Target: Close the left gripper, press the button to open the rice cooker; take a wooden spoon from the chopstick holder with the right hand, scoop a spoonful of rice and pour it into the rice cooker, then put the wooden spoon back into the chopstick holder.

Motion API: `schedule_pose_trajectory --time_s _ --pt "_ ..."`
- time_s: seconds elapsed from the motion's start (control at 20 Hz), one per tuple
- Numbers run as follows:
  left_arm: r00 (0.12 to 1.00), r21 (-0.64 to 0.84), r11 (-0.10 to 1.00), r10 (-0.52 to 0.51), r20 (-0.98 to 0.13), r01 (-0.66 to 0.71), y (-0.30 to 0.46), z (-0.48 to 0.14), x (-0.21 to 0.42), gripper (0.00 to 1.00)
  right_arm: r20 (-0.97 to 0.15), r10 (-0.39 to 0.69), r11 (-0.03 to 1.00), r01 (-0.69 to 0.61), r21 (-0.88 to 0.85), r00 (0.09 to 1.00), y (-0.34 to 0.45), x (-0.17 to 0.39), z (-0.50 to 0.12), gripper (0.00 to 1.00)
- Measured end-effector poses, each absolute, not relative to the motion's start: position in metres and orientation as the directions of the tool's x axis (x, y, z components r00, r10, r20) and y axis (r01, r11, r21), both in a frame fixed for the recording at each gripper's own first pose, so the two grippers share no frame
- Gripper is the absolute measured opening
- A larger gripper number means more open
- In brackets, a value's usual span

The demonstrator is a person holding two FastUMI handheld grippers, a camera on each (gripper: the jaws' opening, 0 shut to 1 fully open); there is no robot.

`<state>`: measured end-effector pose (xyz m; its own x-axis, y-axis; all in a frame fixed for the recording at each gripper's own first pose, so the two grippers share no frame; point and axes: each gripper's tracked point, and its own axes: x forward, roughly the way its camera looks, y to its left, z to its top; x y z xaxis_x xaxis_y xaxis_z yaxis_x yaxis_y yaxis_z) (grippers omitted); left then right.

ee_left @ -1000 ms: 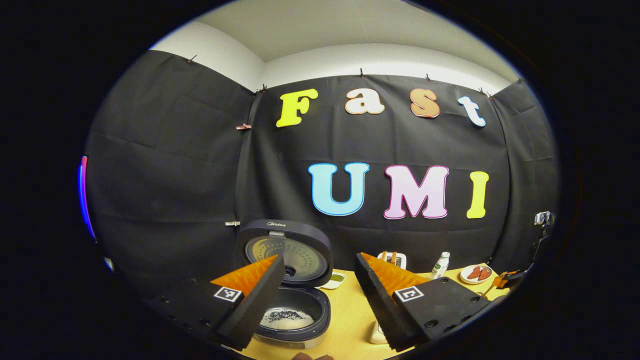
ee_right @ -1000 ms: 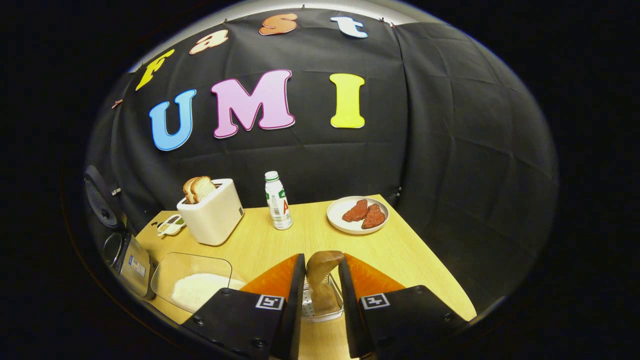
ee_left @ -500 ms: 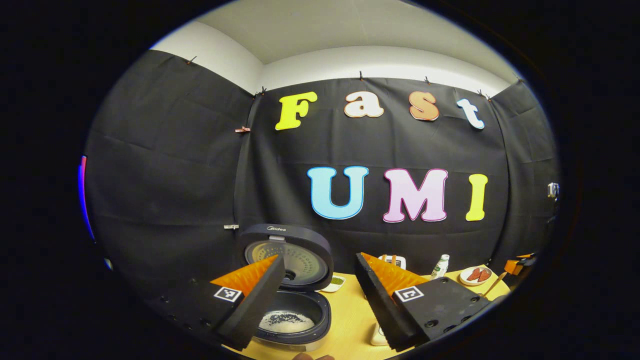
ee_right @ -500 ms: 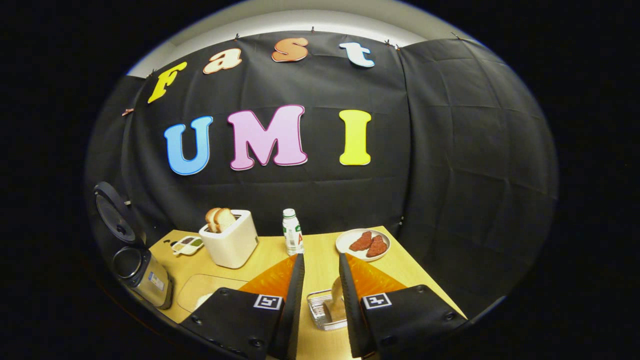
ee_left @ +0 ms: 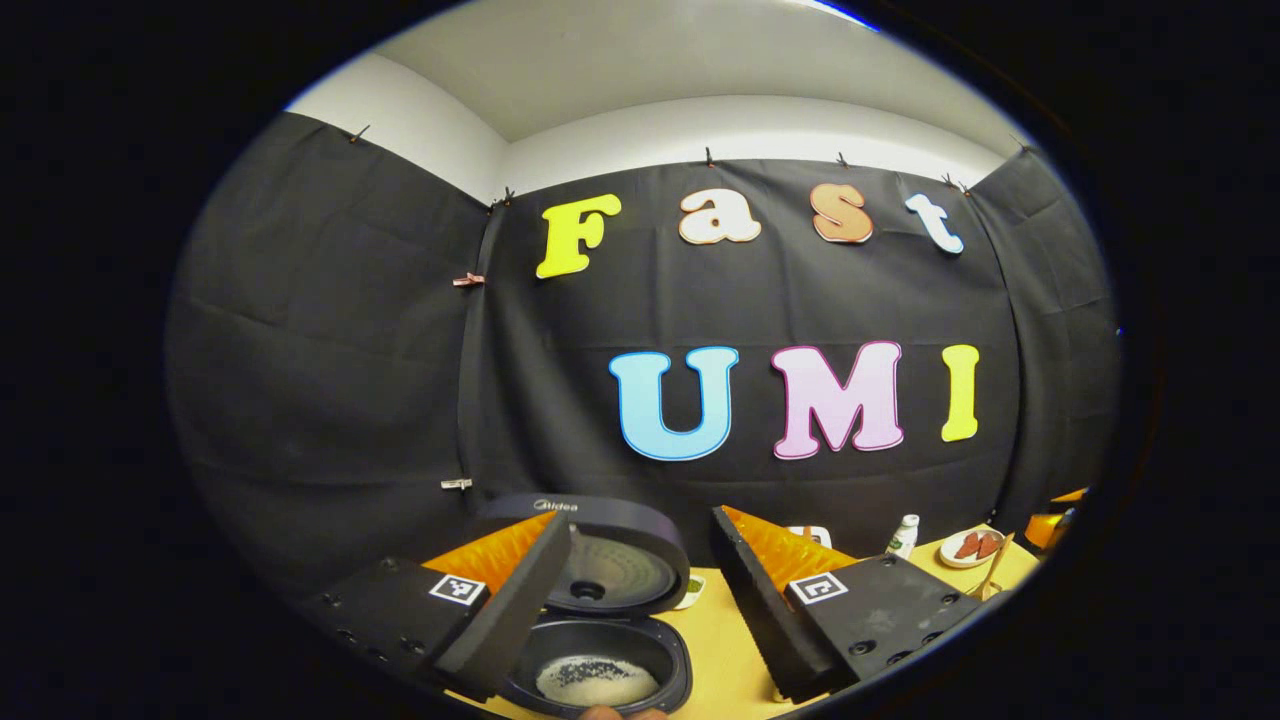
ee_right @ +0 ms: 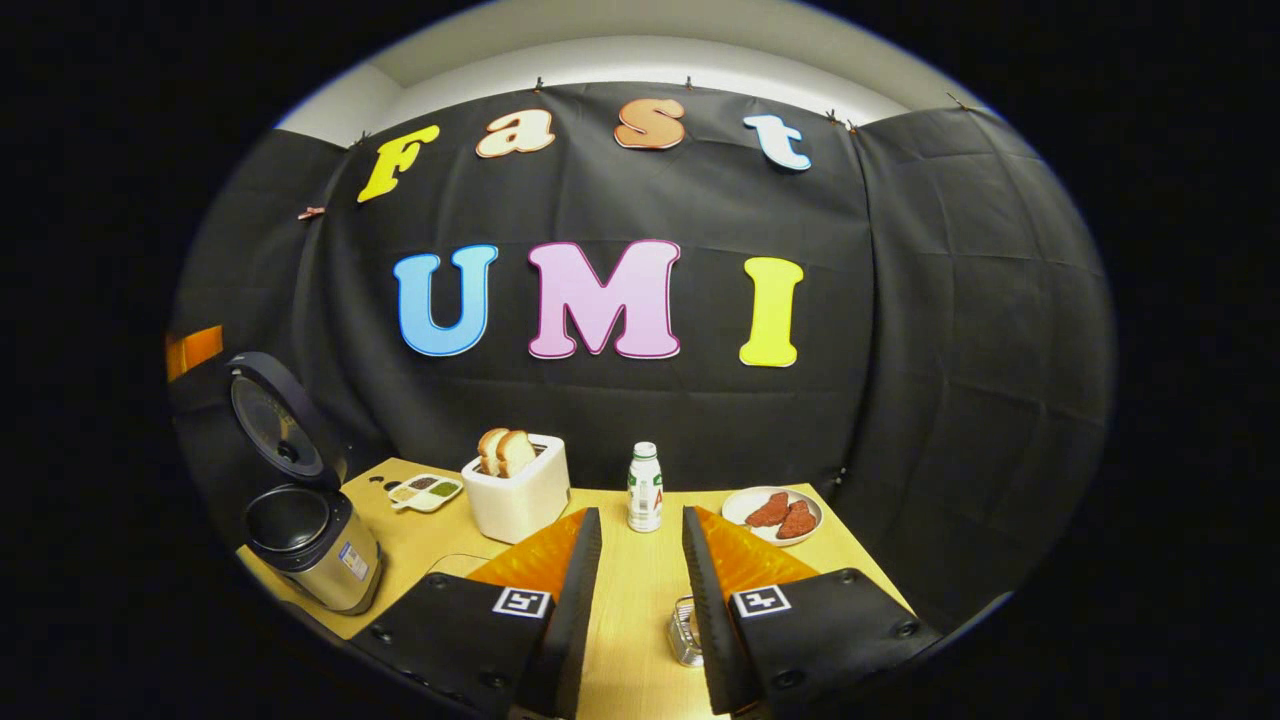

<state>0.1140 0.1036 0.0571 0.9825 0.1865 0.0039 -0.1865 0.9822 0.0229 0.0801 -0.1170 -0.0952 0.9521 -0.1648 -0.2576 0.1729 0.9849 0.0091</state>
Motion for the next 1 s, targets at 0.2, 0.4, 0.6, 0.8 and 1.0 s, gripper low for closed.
schedule_pose_trajectory --time_s 0.2,0.4,0.6,0.8,1.0 --pt "0.980 -0.002 0.980 0.196 -0.037 -0.197 0.133 0.056 0.155 0.94 -0.238 -0.150 0.988 0.157 0.010 0.960 -0.103 0.080 -0.085 0.53" --pt "0.980 0.034 0.980 0.196 -0.038 -0.195 0.153 0.058 0.187 0.95 -0.230 -0.158 0.987 0.162 -0.003 0.960 -0.099 0.077 -0.080 0.57" --pt "0.985 0.084 0.983 0.169 -0.045 -0.165 0.157 0.062 0.218 0.95 -0.232 -0.169 0.985 0.172 -0.006 0.958 -0.098 0.072 -0.080 0.70" --pt "0.985 0.066 0.988 0.146 -0.090 -0.140 0.161 0.053 0.244 0.94 -0.238 -0.175 0.984 0.179 -0.006 0.955 -0.095 0.069 -0.080 0.73" --pt "0.962 0.036 0.988 0.157 -0.222 -0.153 0.170 0.013 0.250 0.94 -0.220 -0.172 0.984 0.175 -0.006 0.960 -0.093 0.067 -0.072 0.74"
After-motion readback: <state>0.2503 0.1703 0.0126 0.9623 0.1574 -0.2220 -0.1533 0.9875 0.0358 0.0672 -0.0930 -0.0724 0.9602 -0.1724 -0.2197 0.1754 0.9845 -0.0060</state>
